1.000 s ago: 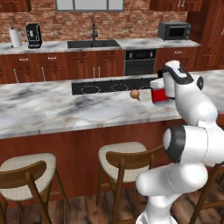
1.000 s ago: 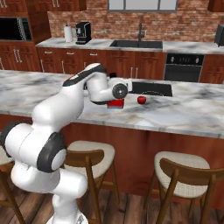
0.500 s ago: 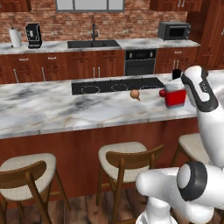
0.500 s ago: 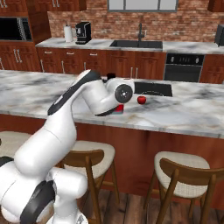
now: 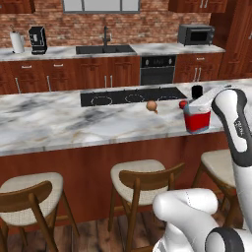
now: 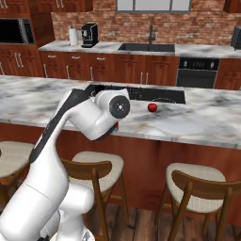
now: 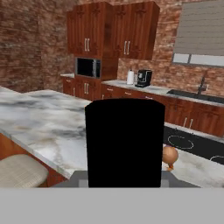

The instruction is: Place the liquor on the top shelf of the fridge to keep it out of children's reach, and place the onion and apple on lower shelves for easy access.

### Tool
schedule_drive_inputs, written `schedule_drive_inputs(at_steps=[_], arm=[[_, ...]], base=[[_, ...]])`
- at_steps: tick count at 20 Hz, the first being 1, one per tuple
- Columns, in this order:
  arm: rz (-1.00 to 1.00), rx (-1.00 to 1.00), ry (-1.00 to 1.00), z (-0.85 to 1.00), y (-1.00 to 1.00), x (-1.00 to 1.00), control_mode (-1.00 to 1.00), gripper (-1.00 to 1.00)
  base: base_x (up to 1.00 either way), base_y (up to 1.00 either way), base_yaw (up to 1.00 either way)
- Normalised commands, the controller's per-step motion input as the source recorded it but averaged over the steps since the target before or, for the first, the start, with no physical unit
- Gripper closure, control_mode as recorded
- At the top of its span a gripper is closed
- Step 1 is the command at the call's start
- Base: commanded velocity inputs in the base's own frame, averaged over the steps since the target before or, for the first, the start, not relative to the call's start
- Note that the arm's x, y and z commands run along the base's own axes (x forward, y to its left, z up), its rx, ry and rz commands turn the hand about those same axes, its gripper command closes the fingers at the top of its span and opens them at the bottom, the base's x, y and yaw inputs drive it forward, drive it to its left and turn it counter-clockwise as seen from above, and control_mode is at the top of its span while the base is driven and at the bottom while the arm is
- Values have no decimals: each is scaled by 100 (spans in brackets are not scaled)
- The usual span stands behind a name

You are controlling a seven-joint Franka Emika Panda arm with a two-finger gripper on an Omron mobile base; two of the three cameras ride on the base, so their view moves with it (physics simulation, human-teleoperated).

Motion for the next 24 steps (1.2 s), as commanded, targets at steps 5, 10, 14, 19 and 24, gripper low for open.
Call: schedule_drive_inputs(at_steps=[5,10,14,19,24], arm=[[10,-6,5,16,55,-22,-100,100],[4,-2,7,33,32,0,-100,100],[2,-2,6,22,27,0,-100,100],[0,-1,0,2,4,-1,100,100],[0,0,0,0,0,0,100,100]], base=[[0,0,0],[0,0,0],[0,0,0],[-27,5,0],[-72,-7,-12]])
